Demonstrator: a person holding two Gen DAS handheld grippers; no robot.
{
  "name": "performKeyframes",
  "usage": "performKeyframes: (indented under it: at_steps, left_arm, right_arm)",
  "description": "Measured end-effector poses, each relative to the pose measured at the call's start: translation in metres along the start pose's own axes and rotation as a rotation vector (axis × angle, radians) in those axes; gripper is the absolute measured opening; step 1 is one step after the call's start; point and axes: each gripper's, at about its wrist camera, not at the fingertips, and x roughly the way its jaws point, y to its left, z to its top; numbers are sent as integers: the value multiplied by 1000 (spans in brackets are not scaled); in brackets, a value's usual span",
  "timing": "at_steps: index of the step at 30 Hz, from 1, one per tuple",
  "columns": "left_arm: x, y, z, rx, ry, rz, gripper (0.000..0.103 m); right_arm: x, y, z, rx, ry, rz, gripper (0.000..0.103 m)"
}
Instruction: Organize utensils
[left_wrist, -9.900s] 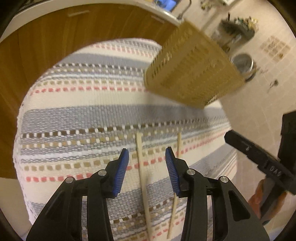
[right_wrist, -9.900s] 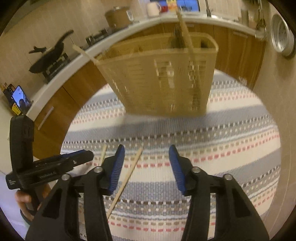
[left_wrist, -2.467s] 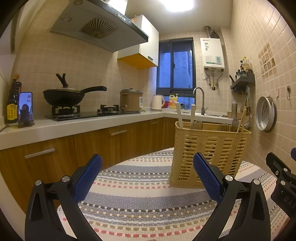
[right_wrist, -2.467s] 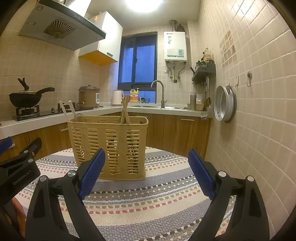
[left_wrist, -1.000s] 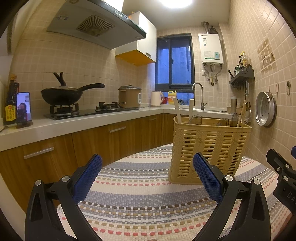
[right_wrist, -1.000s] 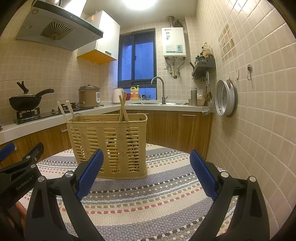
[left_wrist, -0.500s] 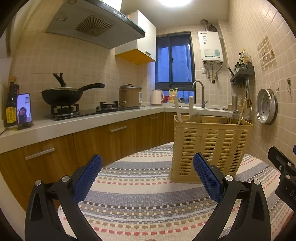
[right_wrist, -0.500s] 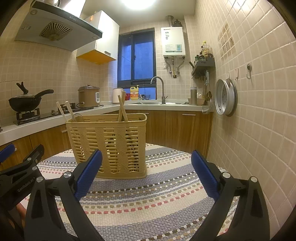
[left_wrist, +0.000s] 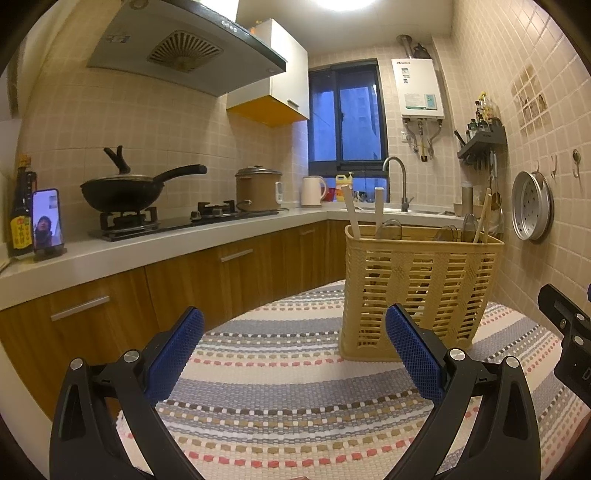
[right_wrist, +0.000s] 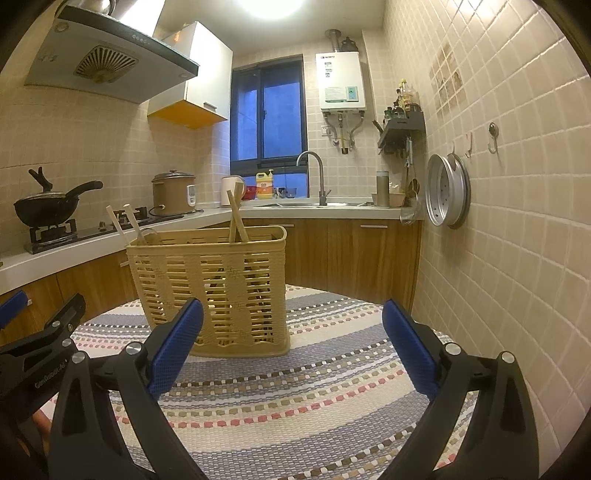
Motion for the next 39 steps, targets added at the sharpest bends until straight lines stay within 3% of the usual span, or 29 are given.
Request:
performKeyframes:
  at_steps: [29, 39]
  left_arm:
    - [1, -3, 2, 26, -5, 26, 95]
    - [4, 1, 2, 19, 8, 3, 96]
  right_arm:
    - [1, 4, -1, -16, 8, -4, 94]
    - [3, 3, -1, -10, 13, -6, 94]
